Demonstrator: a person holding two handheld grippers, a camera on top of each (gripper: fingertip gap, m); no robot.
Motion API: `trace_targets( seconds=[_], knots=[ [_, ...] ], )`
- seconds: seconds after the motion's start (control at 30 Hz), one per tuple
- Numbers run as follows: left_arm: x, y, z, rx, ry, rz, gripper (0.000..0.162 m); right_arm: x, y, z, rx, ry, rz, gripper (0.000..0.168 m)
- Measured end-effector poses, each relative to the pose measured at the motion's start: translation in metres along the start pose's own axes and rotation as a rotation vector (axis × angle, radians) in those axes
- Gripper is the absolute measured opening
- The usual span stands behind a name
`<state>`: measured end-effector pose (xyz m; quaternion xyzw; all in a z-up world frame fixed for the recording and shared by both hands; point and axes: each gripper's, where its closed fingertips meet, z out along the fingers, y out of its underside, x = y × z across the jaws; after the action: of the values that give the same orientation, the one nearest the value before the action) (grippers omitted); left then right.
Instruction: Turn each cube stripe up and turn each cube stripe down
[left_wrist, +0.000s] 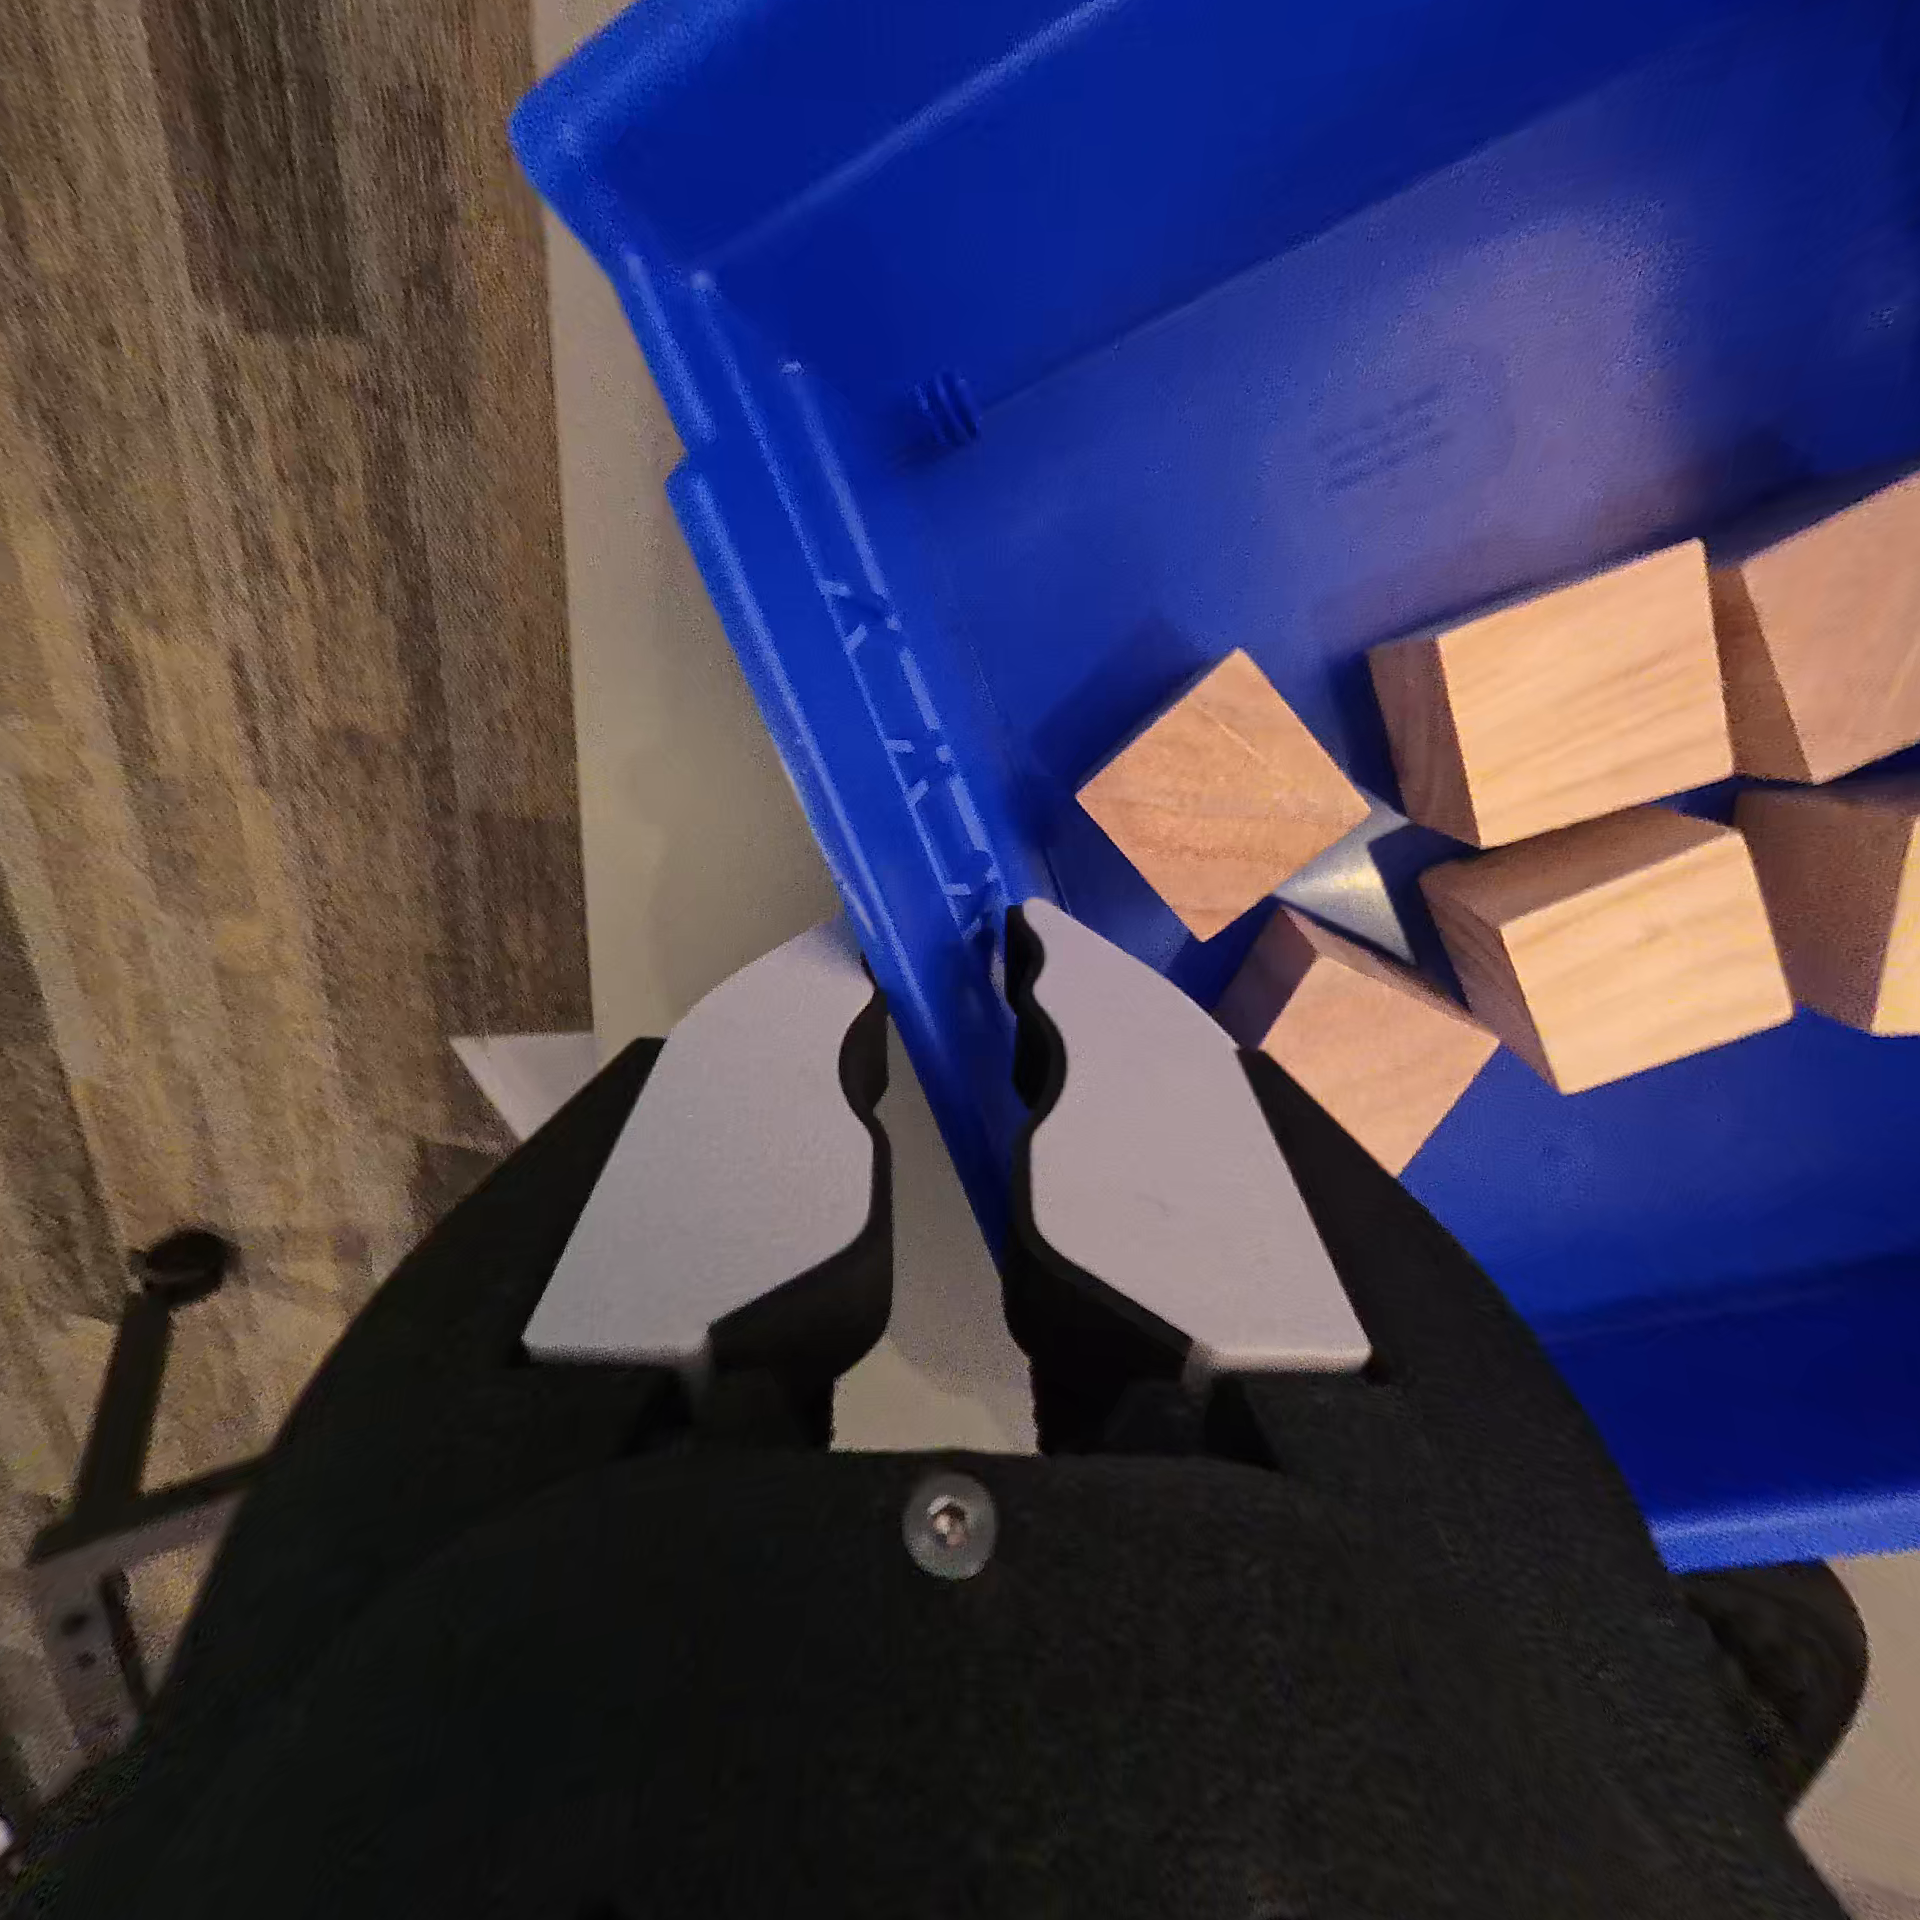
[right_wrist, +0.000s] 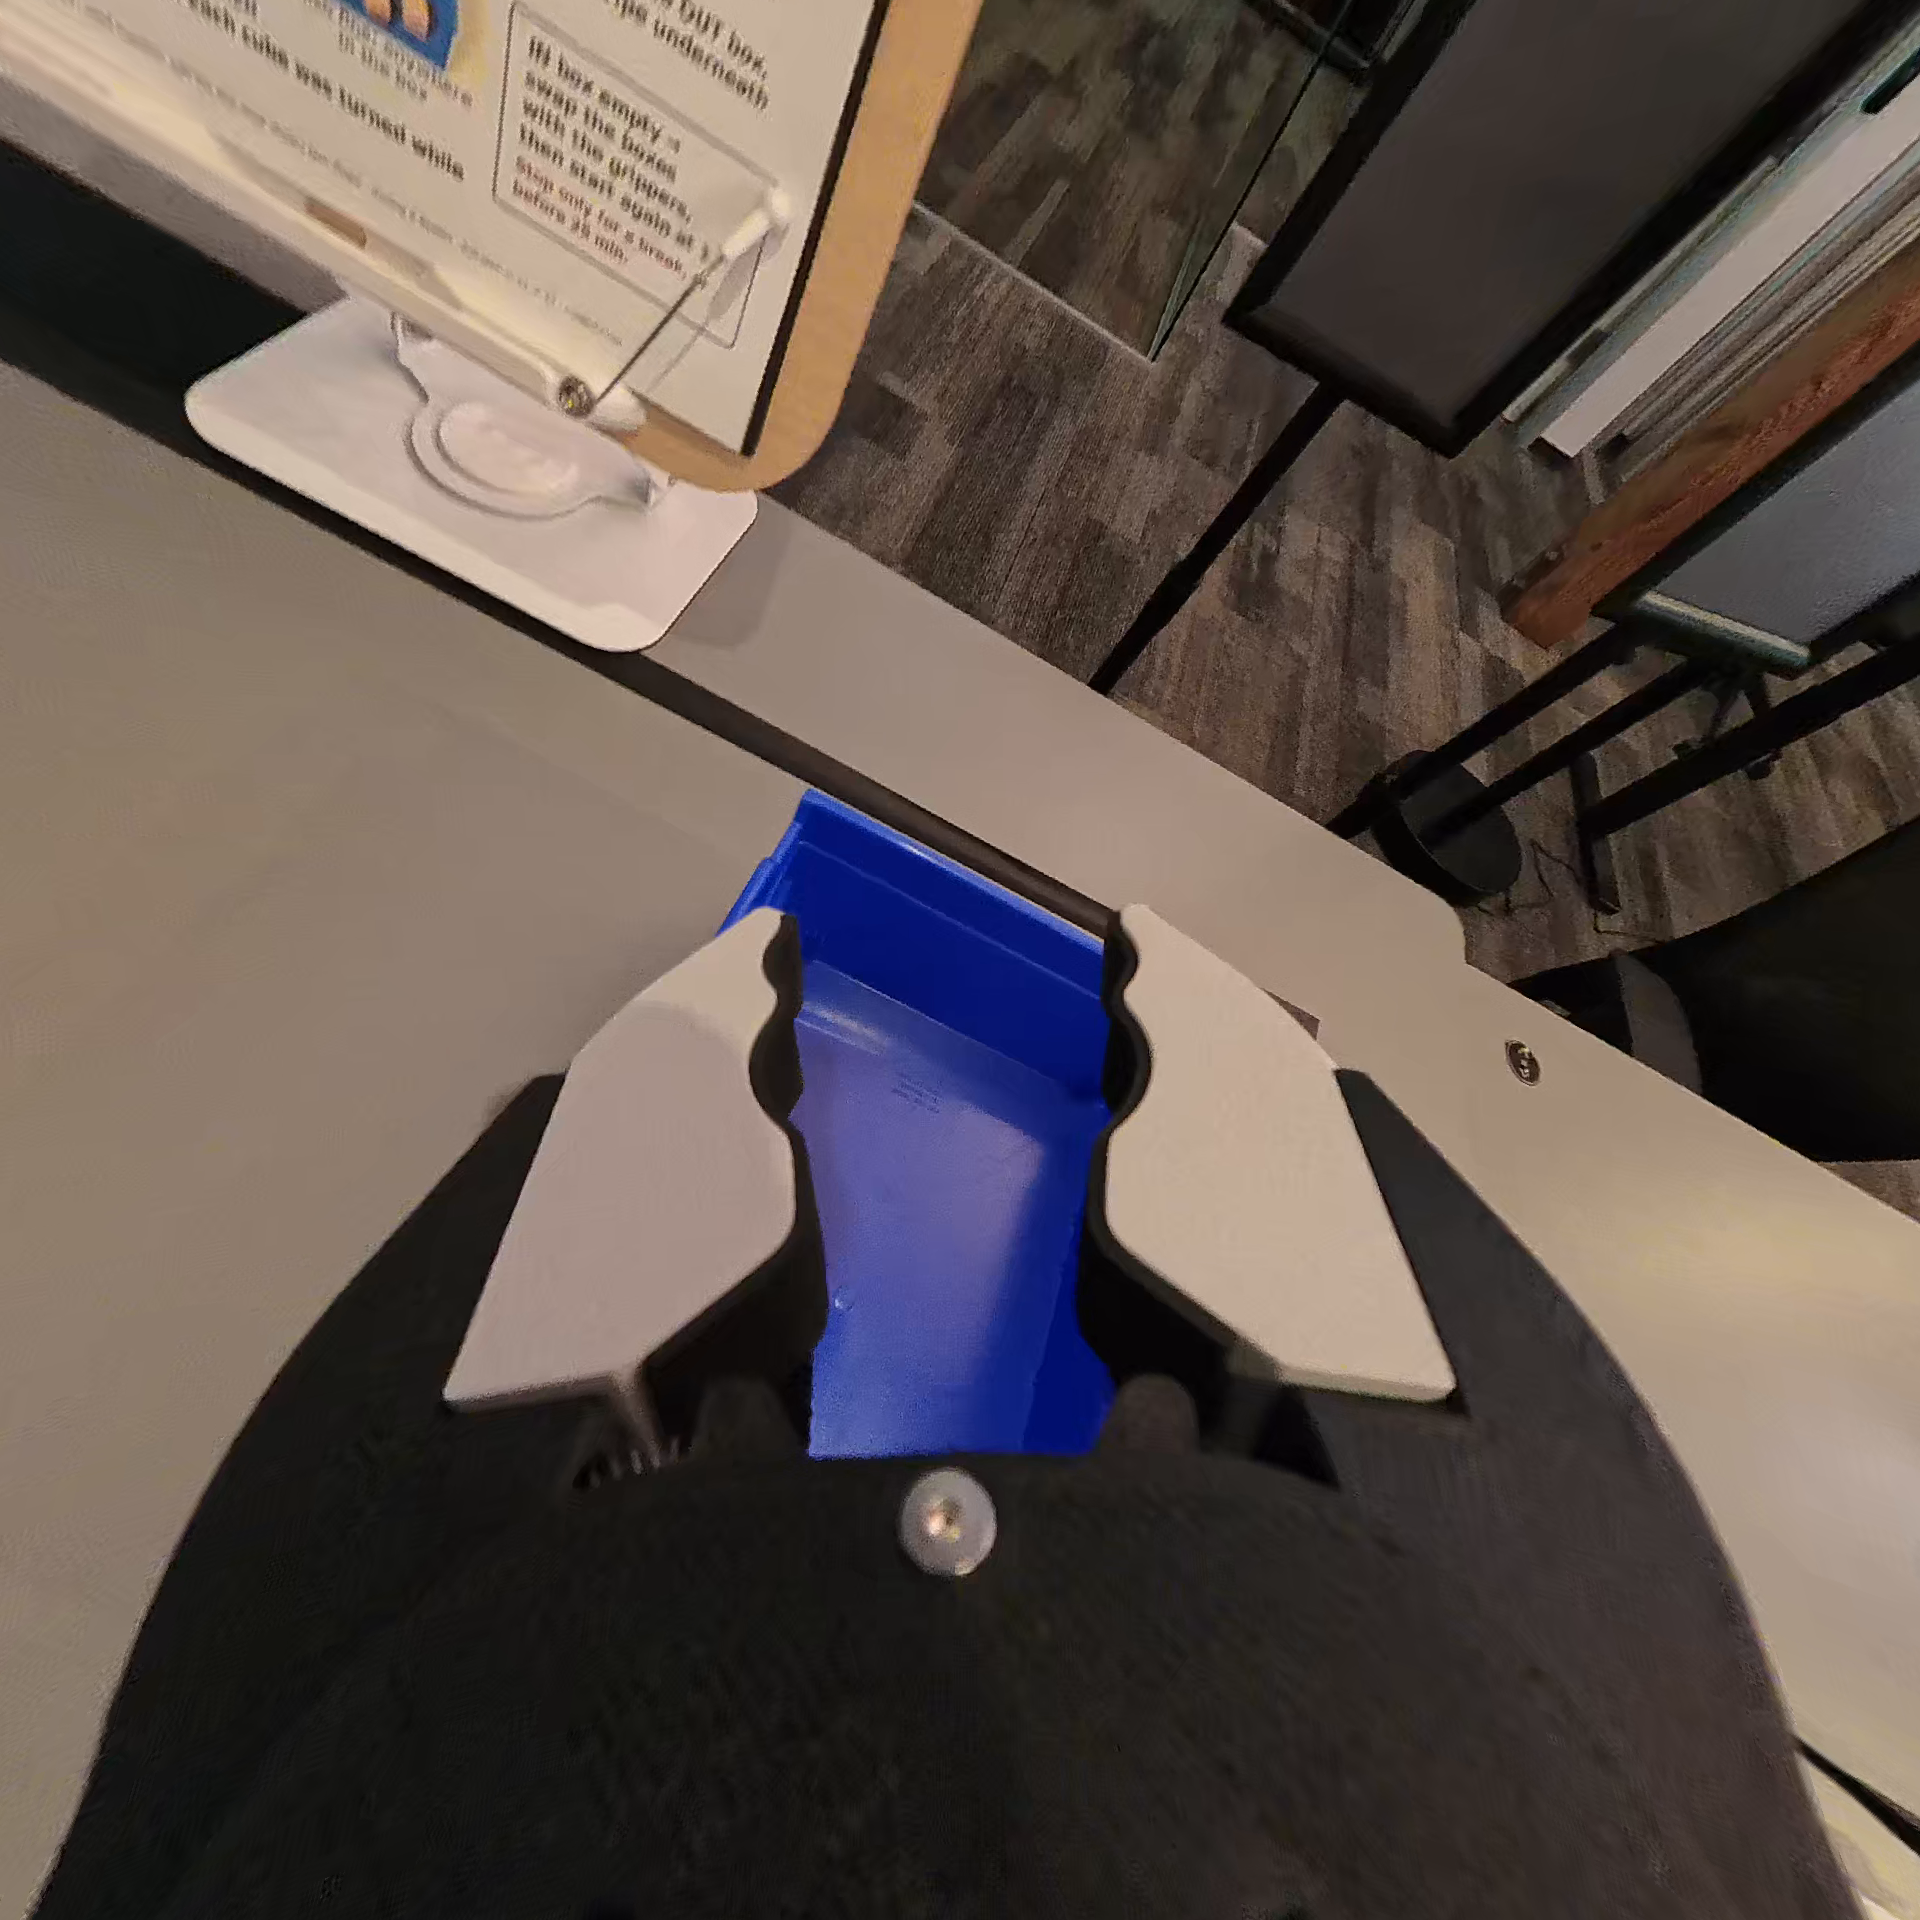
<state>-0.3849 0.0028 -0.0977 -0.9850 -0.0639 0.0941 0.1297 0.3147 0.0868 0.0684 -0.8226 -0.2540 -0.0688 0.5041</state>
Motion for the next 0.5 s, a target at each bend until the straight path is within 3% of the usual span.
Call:
trace_targets(
  seconds=[0.17, 0.3, 0.5],
  knots=[
    [0.038, -0.029, 0.001, 0.089, 0.085, 0.158, 0.016, -0.014, 0.004, 0.014, -0.045, -0.012, -0.051, 0.057],
    [0.053, -0.043, 0.002, 0.138, 0.060, 0.301, 0.020, -0.022, 0.007, 0.023, -0.067, -0.024, -0.075, 0.057],
    [0.057, -0.047, 0.003, 0.162, 0.142, 0.296, 0.019, -0.024, 0.006, 0.032, -0.047, -0.009, -0.110, 0.053]
  ],
)
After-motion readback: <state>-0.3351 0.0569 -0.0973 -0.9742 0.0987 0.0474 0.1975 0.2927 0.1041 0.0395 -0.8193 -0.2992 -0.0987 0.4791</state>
